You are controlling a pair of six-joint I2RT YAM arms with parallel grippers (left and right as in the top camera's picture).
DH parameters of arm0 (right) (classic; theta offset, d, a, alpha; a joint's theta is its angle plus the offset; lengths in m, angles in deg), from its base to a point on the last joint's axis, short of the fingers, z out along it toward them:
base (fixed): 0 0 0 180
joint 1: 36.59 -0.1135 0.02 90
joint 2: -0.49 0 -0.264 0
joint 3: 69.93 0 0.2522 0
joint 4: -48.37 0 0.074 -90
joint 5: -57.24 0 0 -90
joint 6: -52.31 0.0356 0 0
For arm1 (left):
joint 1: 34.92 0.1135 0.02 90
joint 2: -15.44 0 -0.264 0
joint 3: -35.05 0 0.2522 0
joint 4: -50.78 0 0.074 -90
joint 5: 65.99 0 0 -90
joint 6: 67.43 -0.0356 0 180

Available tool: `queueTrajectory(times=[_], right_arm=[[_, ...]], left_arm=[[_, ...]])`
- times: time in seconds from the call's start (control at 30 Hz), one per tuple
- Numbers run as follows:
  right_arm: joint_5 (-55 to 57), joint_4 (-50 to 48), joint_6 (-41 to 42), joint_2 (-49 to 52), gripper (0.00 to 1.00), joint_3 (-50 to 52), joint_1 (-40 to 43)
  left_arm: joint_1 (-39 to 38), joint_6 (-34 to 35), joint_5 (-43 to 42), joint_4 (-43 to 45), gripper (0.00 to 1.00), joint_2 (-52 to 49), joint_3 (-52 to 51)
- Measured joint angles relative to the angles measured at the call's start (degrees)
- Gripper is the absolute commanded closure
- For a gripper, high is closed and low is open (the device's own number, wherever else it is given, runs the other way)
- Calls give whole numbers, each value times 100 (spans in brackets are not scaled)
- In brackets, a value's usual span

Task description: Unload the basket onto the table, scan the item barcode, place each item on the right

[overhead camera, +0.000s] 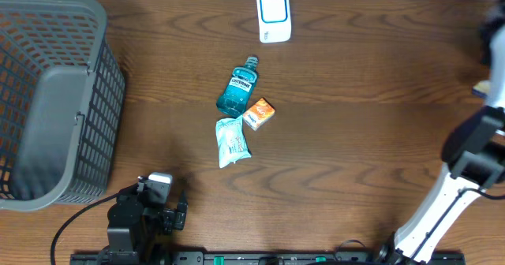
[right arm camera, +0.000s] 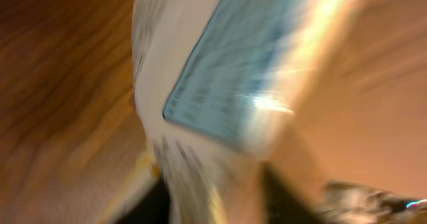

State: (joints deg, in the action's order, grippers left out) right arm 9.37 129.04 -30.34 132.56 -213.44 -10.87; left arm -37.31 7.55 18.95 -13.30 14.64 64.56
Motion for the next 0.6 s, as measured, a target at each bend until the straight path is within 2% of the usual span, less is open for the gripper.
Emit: queueTrajectory(times=[0.2,0.37,0.6], right_arm=[[-1368,214,444,0,1,0,752],[-2479,376,573,0,1,0,909],[-5342,782,835,-2,1,0,647]], left_arm=[[0,0,0,0,2,0,0],[0,0,0,0,2,0,0],[0,0,0,0,2,0,0]])
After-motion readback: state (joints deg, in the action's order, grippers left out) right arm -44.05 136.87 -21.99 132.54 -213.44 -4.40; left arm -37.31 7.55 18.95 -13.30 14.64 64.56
